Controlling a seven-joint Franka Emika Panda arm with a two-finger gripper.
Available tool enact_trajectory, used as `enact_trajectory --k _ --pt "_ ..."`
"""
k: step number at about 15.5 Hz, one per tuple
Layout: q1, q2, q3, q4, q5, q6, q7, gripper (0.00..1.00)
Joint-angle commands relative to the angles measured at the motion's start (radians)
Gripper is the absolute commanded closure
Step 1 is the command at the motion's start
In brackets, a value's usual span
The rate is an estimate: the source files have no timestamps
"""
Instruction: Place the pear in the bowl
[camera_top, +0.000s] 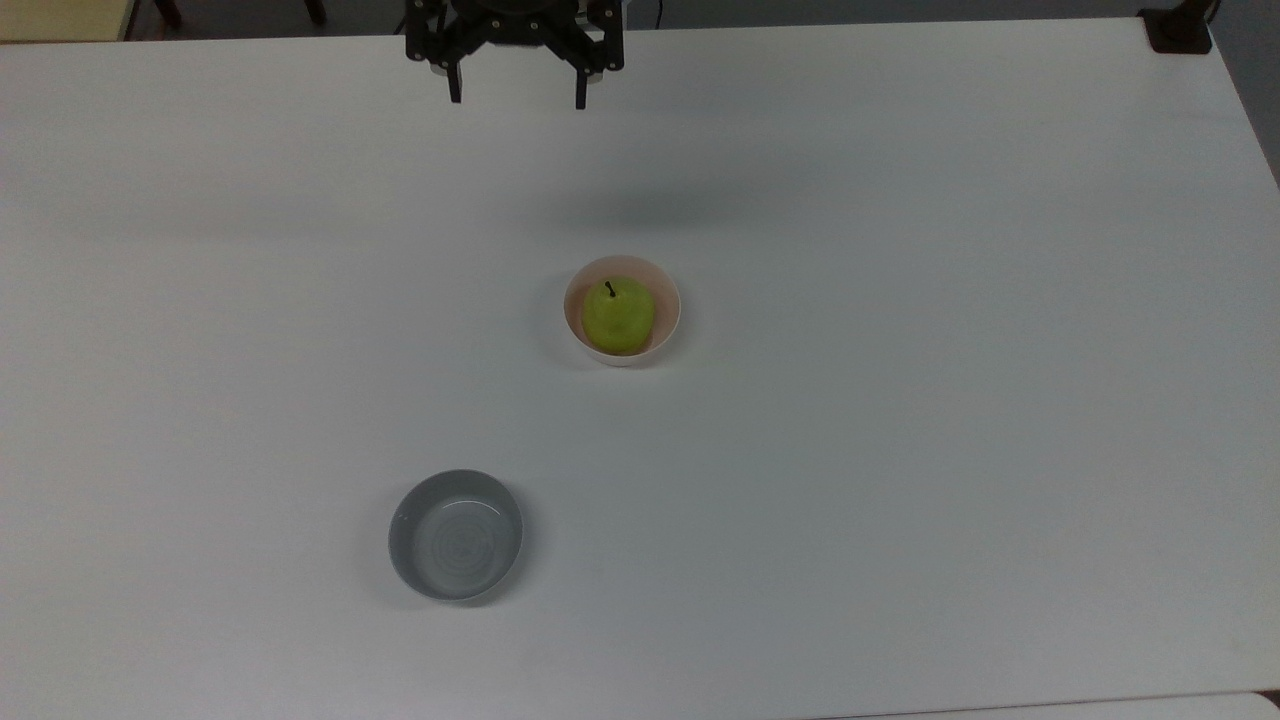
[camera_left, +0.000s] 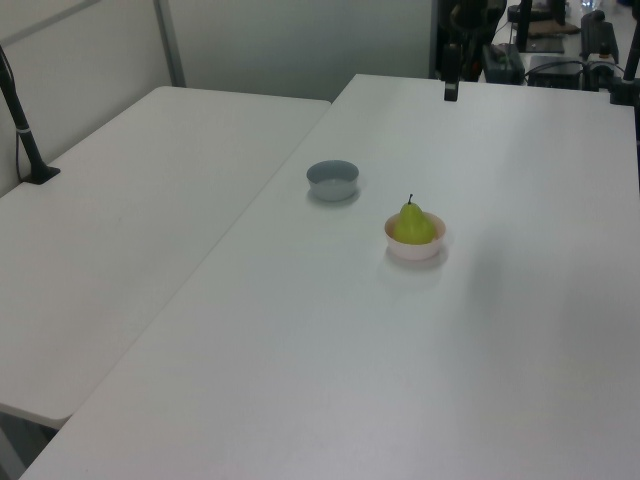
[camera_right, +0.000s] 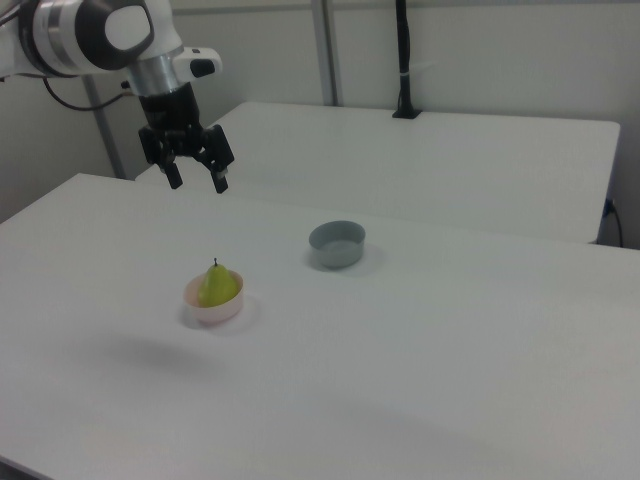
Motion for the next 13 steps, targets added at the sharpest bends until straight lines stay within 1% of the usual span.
enact_trajectory --k 1,3,13 --pt "-0.044 -0.036 0.008 -0.010 0.072 -0.036 0.029 0.00" --pt "-0.049 -0.037 0.007 0.014 0.078 -0.104 0.028 0.00" --pt "-0.049 -0.033 0.002 0.014 0.069 -0.090 0.022 0.00"
